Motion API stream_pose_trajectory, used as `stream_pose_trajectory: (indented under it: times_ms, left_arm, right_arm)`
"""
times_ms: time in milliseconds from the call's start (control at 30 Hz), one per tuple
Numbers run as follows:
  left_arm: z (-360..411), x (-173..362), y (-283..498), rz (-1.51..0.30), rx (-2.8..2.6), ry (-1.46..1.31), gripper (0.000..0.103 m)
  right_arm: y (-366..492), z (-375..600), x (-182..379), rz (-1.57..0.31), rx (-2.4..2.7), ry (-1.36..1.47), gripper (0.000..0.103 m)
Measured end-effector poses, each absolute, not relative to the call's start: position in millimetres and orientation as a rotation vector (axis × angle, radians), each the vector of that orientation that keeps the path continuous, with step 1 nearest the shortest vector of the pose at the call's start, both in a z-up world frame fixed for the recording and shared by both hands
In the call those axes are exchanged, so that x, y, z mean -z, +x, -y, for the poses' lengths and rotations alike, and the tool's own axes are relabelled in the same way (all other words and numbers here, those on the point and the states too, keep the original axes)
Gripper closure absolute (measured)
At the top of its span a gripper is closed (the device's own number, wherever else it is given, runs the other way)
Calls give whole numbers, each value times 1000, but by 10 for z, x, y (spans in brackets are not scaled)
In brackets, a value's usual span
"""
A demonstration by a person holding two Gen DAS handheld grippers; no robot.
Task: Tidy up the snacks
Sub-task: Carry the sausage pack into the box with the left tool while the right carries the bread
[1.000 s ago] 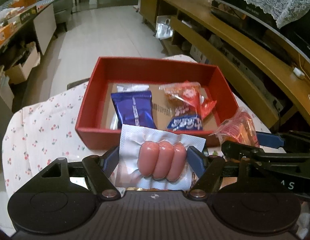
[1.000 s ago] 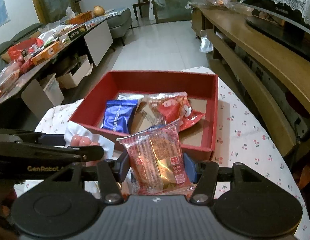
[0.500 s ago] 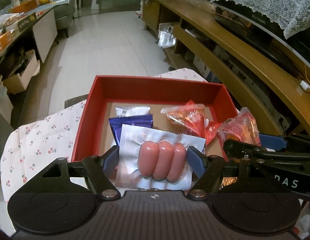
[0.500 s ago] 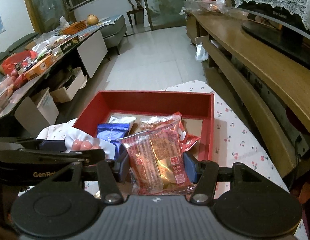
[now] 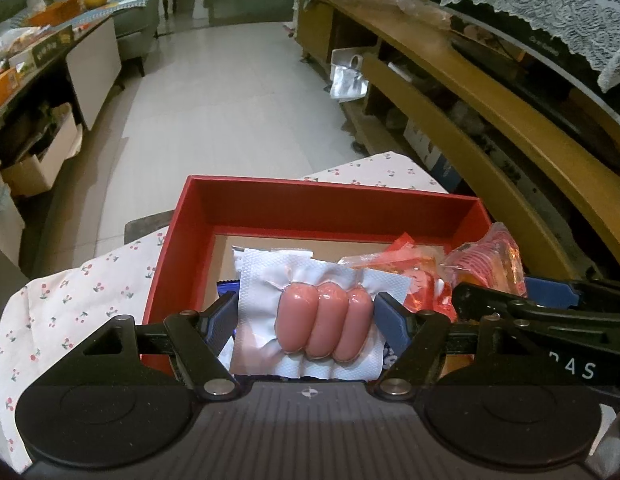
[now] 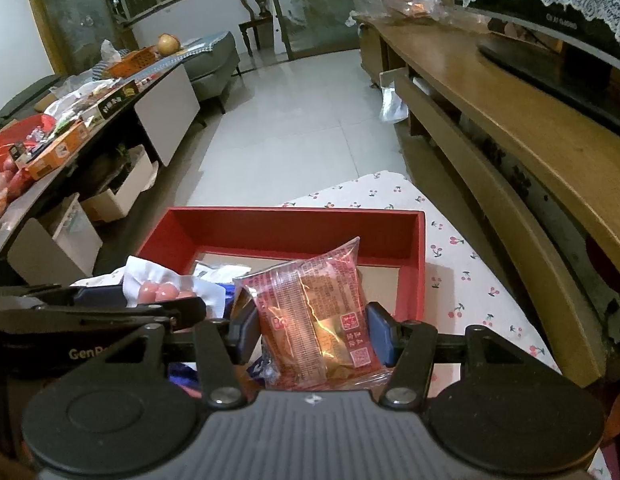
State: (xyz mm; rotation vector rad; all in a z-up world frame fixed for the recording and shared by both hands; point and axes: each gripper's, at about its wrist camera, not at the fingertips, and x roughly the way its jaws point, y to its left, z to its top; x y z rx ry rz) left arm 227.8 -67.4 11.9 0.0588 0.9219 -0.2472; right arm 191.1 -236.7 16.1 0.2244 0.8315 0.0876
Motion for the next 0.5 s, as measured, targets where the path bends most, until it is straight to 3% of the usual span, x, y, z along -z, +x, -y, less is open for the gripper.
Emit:
stream_pose_trajectory:
  times_ms: [500]
  left_arm:
    - [731,118,2419,-968,202,89,25]
  right_arm:
    - [2098,2336,96,-888,-74,200,45]
